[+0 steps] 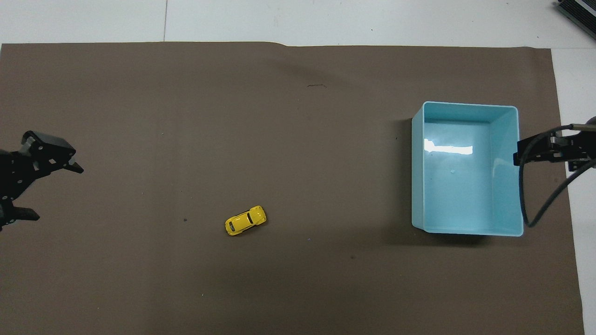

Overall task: Wind up and store yellow beetle car
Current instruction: 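Move the left gripper toward the yellow toy car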

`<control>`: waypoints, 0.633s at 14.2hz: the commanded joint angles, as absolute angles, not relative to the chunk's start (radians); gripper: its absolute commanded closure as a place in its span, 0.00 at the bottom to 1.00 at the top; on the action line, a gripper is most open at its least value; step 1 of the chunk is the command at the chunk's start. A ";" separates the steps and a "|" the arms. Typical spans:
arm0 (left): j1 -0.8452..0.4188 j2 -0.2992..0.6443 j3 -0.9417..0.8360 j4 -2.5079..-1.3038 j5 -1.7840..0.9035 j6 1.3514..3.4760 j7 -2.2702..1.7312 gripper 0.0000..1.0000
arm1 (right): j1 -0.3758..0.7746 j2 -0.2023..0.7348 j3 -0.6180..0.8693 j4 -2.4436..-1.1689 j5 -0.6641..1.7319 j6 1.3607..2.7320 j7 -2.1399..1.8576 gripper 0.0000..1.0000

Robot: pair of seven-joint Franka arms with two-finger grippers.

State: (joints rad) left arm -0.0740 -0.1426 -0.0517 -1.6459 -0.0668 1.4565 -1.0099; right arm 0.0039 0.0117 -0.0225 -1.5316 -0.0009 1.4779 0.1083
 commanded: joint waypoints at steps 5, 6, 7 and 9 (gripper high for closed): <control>-0.155 -0.131 -0.040 -1.741 -0.106 1.572 -1.656 0.00 | -0.008 0.025 -0.018 -1.508 0.000 1.460 0.091 0.00; -0.172 -0.123 -0.040 -1.743 -0.106 1.580 -1.717 0.00 | -0.008 0.025 -0.018 -1.508 0.000 1.460 0.091 0.00; -0.176 -0.120 -0.040 -1.752 -0.109 1.585 -1.758 0.00 | -0.008 0.025 -0.018 -1.508 0.000 1.460 0.091 0.00; -0.192 -0.123 -0.040 -1.791 -0.132 1.614 -1.840 0.00 | -0.008 0.025 -0.018 -1.508 0.000 1.460 0.091 0.00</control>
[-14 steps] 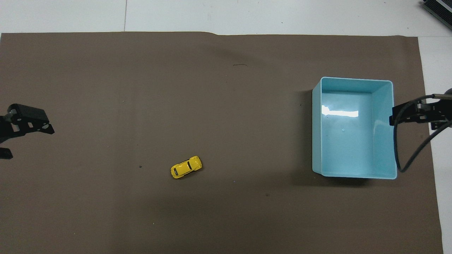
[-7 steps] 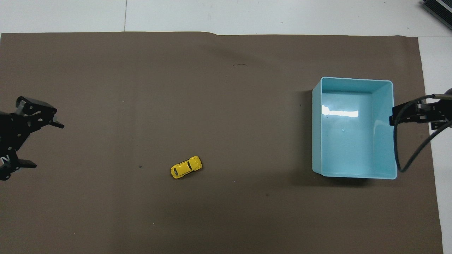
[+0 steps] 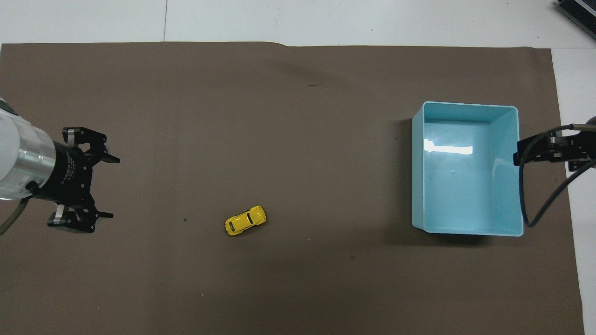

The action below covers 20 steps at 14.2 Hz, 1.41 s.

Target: Wind up and store yellow beetle car

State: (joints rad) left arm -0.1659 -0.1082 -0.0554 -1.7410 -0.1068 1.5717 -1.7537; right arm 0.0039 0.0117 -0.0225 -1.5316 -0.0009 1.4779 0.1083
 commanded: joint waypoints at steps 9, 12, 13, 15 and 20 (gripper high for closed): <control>-0.324 -0.133 -0.040 -1.979 -0.132 1.853 -2.270 0.00 | -0.008 0.025 -0.018 -1.508 0.000 1.460 0.091 0.00; -0.374 -0.124 -0.040 -2.054 -0.132 1.946 -2.325 0.00 | -0.008 0.025 -0.018 -1.508 0.000 1.460 0.091 0.00; -0.402 -0.121 -0.040 -2.083 -0.132 1.977 -2.359 0.00 | -0.008 0.025 -0.018 -1.508 0.000 1.460 0.091 0.00; -0.451 -0.124 -0.040 -2.155 -0.132 2.038 -2.365 0.00 | -0.008 0.025 -0.018 -1.508 0.000 1.460 0.091 0.00; -0.575 -0.014 -0.038 -2.278 -0.132 2.275 -2.407 0.00 | -0.008 0.025 -0.018 -1.508 0.000 1.460 0.091 0.00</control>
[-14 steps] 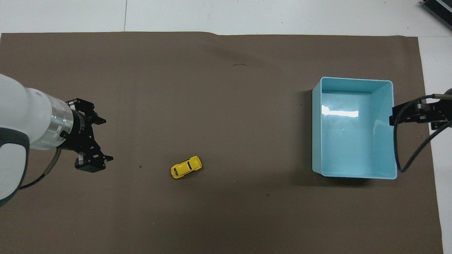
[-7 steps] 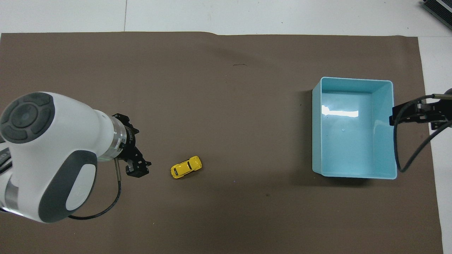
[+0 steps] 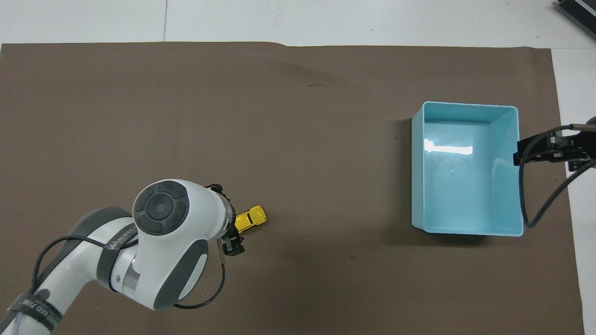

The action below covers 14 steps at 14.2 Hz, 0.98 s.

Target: Wind up and store yellow beetle car

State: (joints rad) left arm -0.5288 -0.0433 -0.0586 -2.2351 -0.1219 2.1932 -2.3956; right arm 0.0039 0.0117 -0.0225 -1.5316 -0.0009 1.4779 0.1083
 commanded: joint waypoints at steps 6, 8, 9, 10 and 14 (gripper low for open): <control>-0.588 0.044 -0.035 -2.312 -0.130 2.364 -2.407 0.00 | -0.006 0.025 -0.018 -1.508 -0.002 1.460 0.091 0.00; -0.578 0.043 -0.035 -2.321 -0.132 2.370 -2.433 0.00 | -0.008 0.025 -0.018 -1.508 -0.002 1.460 0.091 0.00; -0.578 0.041 -0.035 -2.327 -0.132 2.393 -2.459 0.00 | -0.006 0.025 -0.018 -1.508 0.000 1.460 0.091 0.00; -0.578 0.038 -0.034 -2.342 -0.132 2.413 -2.492 0.00 | -0.008 0.025 -0.018 -1.508 0.000 1.460 0.091 0.00; -0.578 0.037 -0.034 -2.345 -0.130 2.422 -2.510 0.00 | -0.006 0.025 -0.018 -1.508 0.000 1.460 0.091 0.00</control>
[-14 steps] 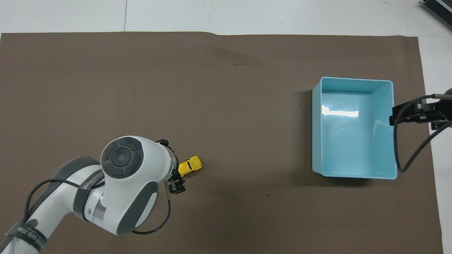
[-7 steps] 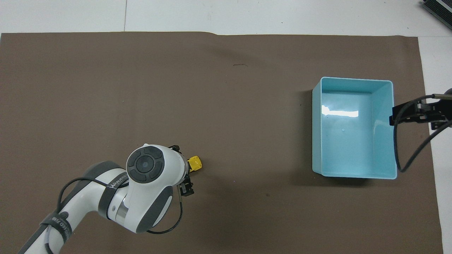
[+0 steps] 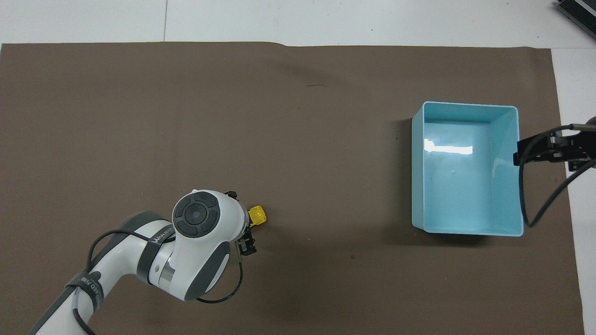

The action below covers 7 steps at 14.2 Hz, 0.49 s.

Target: Wind up and store yellow beetle car

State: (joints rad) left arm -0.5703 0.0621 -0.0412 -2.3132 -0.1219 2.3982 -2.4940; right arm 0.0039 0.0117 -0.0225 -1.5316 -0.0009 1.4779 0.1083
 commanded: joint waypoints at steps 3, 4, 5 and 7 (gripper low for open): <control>-0.581 0.035 -0.034 -2.345 -0.123 2.418 -2.508 0.39 | -0.008 0.025 -0.018 -1.508 0.000 1.460 0.091 0.00; -0.581 0.035 -0.034 -2.345 -0.123 2.419 -2.508 0.48 | -0.008 0.025 -0.018 -1.508 0.000 1.460 0.091 0.00; -0.581 0.035 -0.034 -2.345 -0.123 2.419 -2.508 0.49 | -0.008 0.025 -0.018 -1.508 0.000 1.460 0.091 0.00; -0.581 0.034 -0.034 -2.350 -0.123 2.419 -2.508 0.63 | -0.006 0.025 -0.018 -1.508 0.000 1.460 0.091 0.00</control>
